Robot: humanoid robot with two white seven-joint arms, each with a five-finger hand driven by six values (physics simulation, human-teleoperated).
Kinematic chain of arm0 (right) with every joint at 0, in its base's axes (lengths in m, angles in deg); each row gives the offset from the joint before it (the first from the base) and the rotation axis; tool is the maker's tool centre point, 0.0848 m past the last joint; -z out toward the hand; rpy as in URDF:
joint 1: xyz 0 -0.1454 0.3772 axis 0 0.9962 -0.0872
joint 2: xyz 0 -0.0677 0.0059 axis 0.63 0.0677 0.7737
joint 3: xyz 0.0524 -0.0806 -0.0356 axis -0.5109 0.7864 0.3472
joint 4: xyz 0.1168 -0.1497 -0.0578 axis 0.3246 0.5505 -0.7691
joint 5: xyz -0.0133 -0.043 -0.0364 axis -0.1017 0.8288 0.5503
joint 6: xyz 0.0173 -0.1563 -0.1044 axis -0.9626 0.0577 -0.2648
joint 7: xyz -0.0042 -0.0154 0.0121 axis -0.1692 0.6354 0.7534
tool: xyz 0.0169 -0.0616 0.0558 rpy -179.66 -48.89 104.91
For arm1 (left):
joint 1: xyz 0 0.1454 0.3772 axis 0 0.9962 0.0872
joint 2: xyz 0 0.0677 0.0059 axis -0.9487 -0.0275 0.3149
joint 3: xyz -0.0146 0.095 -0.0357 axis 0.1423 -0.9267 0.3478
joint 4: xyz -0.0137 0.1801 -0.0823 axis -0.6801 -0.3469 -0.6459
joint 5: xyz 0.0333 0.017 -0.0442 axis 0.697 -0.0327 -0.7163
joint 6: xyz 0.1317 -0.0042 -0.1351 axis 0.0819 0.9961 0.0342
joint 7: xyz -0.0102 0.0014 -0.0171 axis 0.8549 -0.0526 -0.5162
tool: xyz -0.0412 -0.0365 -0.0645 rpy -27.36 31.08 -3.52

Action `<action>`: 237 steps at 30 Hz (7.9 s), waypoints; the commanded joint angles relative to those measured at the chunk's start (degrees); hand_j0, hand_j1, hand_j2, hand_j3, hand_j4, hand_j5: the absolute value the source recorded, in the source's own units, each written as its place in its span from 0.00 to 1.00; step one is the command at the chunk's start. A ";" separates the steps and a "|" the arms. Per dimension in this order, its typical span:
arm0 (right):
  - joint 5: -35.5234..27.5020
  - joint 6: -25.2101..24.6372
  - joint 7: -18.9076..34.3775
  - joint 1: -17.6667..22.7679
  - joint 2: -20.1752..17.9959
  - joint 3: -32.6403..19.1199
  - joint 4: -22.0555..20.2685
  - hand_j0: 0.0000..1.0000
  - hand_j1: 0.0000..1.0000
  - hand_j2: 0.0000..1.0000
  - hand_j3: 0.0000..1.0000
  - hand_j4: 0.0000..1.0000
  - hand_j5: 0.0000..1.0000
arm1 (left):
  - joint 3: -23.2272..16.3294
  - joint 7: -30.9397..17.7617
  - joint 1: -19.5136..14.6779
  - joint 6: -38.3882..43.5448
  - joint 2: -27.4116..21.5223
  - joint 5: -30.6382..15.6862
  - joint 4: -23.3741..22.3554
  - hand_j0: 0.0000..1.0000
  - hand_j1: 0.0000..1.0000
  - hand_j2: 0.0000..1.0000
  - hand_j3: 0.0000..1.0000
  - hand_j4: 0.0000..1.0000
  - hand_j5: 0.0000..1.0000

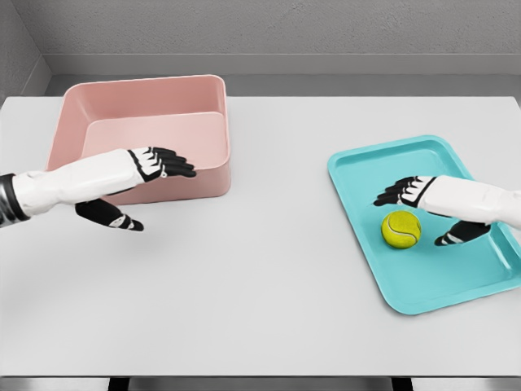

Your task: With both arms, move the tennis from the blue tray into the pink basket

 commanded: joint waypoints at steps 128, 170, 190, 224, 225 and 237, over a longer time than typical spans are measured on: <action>-1.01 -0.09 1.94 -2.46 9.23 -4.28 3.08 0.64 0.64 0.64 0.64 0.64 0.64 | 7.17 -0.08 8.70 0.10 -2.30 -0.28 0.82 1.00 1.00 1.00 1.00 1.00 1.00; -0.75 -0.09 2.03 -5.45 21.80 0.73 -3.69 0.64 0.64 0.64 0.64 0.64 0.64 | 7.17 0.01 8.79 0.10 -4.06 -0.45 0.91 1.00 1.00 1.00 1.00 1.00 1.00; 0.39 -0.09 4.31 -10.11 29.97 9.08 3.16 0.64 0.64 0.64 0.64 0.64 0.64 | 7.26 0.01 9.32 0.10 -3.88 -0.37 0.91 1.00 1.00 1.00 1.00 1.00 1.00; 0.04 -0.09 3.08 -9.84 12.66 0.38 -0.88 0.90 0.90 0.90 0.90 0.90 0.90 | 7.09 -0.35 8.96 0.10 -1.42 -0.81 1.61 1.00 1.00 1.00 1.00 1.00 1.00; 0.04 -0.09 3.08 -9.84 11.52 0.38 -0.53 0.91 0.91 0.91 0.91 0.91 0.91 | 7.09 -0.35 8.96 0.10 -1.16 -0.89 1.70 1.00 1.00 1.00 1.00 1.00 1.00; 0.22 -0.09 4.05 -7.56 4.75 -3.67 0.53 1.00 1.00 1.00 1.00 1.00 1.00 | 6.91 -0.70 6.15 0.10 4.82 -0.28 1.78 1.00 1.00 1.00 1.00 1.00 1.00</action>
